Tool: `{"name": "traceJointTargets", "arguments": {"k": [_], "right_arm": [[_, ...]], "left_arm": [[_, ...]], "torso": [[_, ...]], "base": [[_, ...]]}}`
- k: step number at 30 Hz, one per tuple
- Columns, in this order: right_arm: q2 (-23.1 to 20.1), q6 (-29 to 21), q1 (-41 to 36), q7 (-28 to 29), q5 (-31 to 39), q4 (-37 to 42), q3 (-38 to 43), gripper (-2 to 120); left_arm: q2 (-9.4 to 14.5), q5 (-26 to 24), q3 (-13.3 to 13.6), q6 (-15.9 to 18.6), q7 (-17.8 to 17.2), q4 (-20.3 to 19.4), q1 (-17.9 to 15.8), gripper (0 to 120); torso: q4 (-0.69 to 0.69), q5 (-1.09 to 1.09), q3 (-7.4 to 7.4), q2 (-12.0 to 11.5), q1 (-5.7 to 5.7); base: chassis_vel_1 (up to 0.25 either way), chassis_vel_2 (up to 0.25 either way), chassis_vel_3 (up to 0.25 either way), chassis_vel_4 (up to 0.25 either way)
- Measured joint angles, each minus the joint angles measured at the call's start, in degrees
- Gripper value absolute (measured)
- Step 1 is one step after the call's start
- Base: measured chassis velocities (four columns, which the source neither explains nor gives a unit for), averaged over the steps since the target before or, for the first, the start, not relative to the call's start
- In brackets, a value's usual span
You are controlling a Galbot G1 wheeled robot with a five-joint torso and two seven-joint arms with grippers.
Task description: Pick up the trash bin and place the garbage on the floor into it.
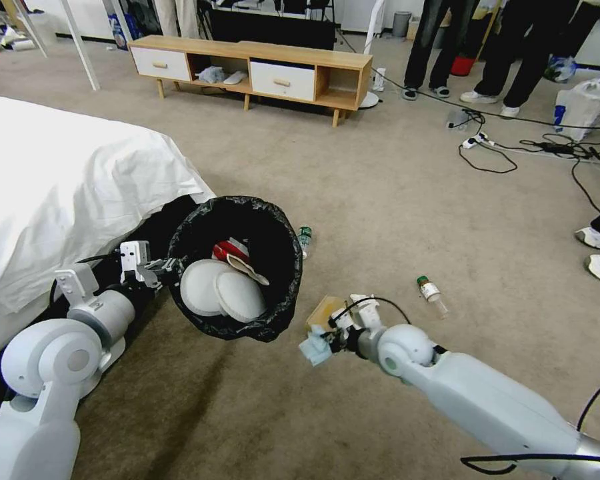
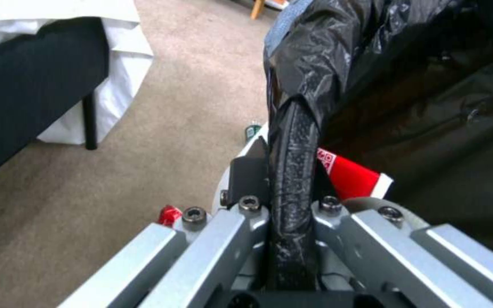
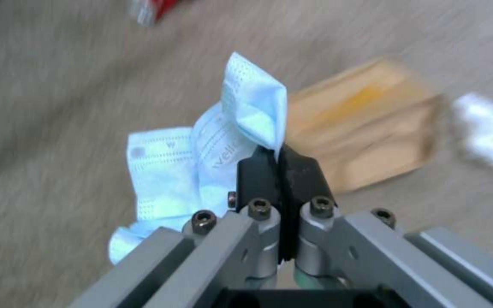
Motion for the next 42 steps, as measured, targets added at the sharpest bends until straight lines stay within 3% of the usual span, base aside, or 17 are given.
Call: {"name": "traceJointTargets", "arguments": {"k": [7, 10, 19, 32, 34, 37, 42], "right_arm": [[-3.93, 3.5, -5.3, -1.83, -3.17, 4.64, 9.05, 0], [-6.49, 6.4, -8.57, -2.91, -4.11, 8.13, 17.17, 0], [-6.84, 11.94, -9.83, -6.1, -4.69, 13.33, 29.94, 0], [-6.46, 18.49, -8.64, -13.2, -4.75, 16.27, 33.82, 0], [-6.45, 21.84, -8.32, -17.5, -4.77, 16.27, 33.83, 0], [-6.45, 22.82, -8.23, -18.82, -4.78, 16.2, 33.82, 0], [-6.49, 29.26, -7.11, -28.59, -3.65, 14.53, 32.08, 0]], "left_arm": [[0.31, -0.32, 0.06, 0.0, -1.16, -0.23, 0.41, 2], [0.6, -0.75, 0.07, 0.0, -2.07, -0.47, 0.68, 2], [0.72, -0.59, 0.67, 0.0, -2.24, 0.64, 0.3, 2], [1.21, -0.46, 1.25, 0.0, -2.23, 1.8, 0.07, 2], [1.55, -0.49, 1.53, 0.0, -2.23, 2.11, -0.06, 2], [1.65, -0.53, 1.59, 0.0, -2.22, 2.19, -0.1, 2], [2.83, -1.66, 2.42, 0.0, -2.22, 3.07, -0.61, 2]], "torso": [[-0.02, 0.0, 0.0, -0.01, 0.0], [-0.02, -0.01, 0.0, -0.01, 0.0], [0.0, -0.01, 0.0, -0.01, 0.0], [0.0, -0.01, 0.0, -0.01, 0.0], [0.0, -0.01, 0.0, -0.01, 0.0], [0.0, -0.02, 0.0, -0.01, 0.0], [-0.01, -0.01, 0.0, -0.01, 0.0]], "base": [[0.0, 0.0, 0.0, 0.0], [0.0, 0.0, 0.0, 0.0], [0.0, 0.0, 0.0, 0.0], [0.0, 0.0, 0.0, 0.0], [0.0, 0.0, 0.0, 0.0], [0.0, 0.0, 0.0, 0.0], [0.0, 0.0, 0.0, 0.0]]}}
